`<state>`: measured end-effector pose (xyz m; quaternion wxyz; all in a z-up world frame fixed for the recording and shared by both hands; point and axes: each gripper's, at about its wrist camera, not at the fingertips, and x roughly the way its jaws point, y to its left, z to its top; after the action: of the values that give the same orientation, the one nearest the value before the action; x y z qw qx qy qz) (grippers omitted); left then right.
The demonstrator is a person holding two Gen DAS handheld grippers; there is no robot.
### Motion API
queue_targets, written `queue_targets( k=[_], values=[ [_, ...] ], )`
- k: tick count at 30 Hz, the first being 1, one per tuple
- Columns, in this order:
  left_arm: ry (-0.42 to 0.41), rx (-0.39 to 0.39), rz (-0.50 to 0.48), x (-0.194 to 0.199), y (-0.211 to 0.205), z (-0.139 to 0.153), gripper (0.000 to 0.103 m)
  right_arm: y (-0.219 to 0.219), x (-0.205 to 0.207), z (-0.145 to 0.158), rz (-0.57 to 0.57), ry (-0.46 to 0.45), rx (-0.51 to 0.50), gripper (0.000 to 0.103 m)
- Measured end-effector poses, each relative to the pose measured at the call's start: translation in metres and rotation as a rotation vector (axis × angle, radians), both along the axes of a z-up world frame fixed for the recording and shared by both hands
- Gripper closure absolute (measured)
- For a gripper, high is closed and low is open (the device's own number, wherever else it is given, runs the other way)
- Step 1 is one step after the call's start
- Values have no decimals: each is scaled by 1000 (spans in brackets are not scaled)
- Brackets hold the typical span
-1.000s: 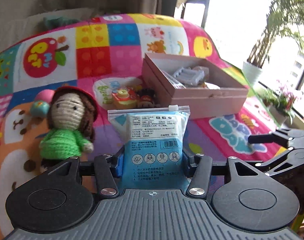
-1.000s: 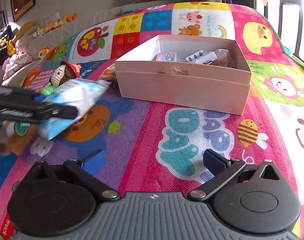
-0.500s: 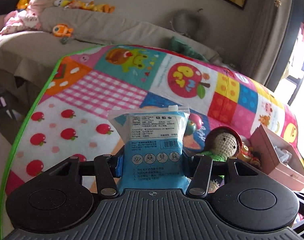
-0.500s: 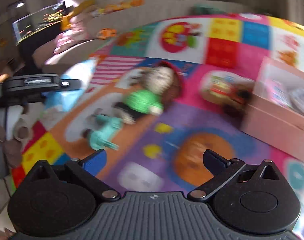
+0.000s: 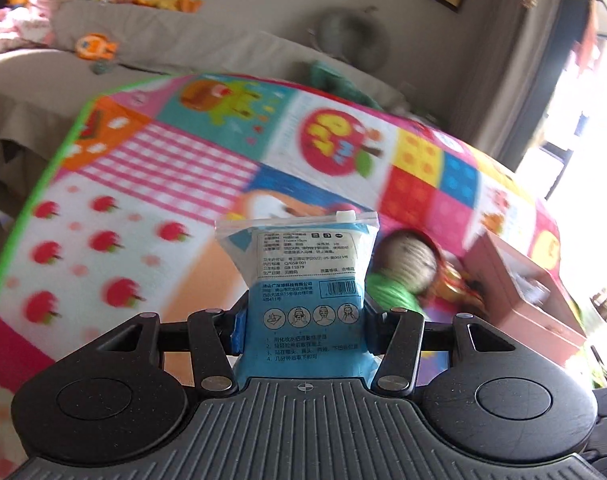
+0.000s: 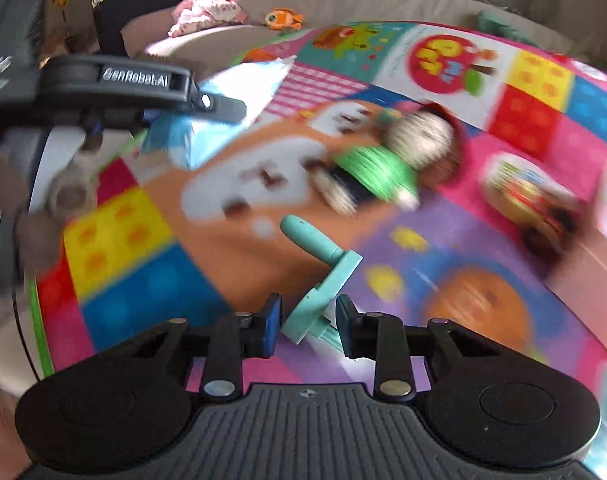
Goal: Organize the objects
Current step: 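Grasp the teal crank toy with right while left holds the blue packet, then carry packet and crank toy to the pink box and release both inside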
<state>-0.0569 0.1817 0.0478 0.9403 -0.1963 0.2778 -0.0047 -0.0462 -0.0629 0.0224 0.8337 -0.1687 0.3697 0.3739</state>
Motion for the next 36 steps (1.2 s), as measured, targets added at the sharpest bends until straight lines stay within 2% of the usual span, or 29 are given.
queue_targets(
  k=[2,4,7,8,9,10,11,12,14,17,20,23,26,27,28,29,33,36],
  values=[
    [0,-8,-55,3,-17,-1,46,-36,-12,2,10,-62,-58,72],
    [1,-14,-116,7,-36,-2,46,-68,-24,3,-21,-173,-144,65],
    [10,-19,-201,12,-64,-4,46,-110,-24,3,-188,-364,-307,51],
    [13,-15,-223,14,-72,-4,46,-122,-18,3,-267,-381,-334,50],
    [17,-9,-246,15,-82,-4,46,-134,-13,7,-333,-362,-321,50],
    [18,1,-262,15,-88,-4,46,-146,-9,14,-391,-306,-255,45],
    [19,16,-272,15,-94,-4,46,-156,-8,20,-426,-241,-168,33],
    [20,38,-275,14,-100,-4,46,-163,-7,24,-442,-184,-77,28],
    [20,83,-262,12,-105,-3,46,-164,-14,28,-413,-112,66,21],
    [24,111,-239,10,-100,0,46,-135,-28,25,-250,-88,135,14],
    [28,122,-210,6,-91,2,46,-95,-42,15,-85,-152,75,14],
    [39,128,-195,1,-85,2,46,-68,-36,3,-9,-140,41,14],
    [54,160,-211,-4,-87,1,46,-60,-18,-9,-33,-91,27,15],
    [60,175,-222,-6,-90,1,46,-59,-11,-13,-42,-65,33,18],
    [64,186,-236,-7,-93,1,46,-61,-7,-15,-52,-39,45,28],
    [68,194,-252,-8,-96,1,46,-63,-7,-14,-60,-30,63,32],
    [69,211,-345,-13,-115,4,46,-77,-28,-1,-93,-84,78,32],
    [46,181,-407,-8,-133,14,46,-105,-43,16,-147,-110,121,32]
  ],
)
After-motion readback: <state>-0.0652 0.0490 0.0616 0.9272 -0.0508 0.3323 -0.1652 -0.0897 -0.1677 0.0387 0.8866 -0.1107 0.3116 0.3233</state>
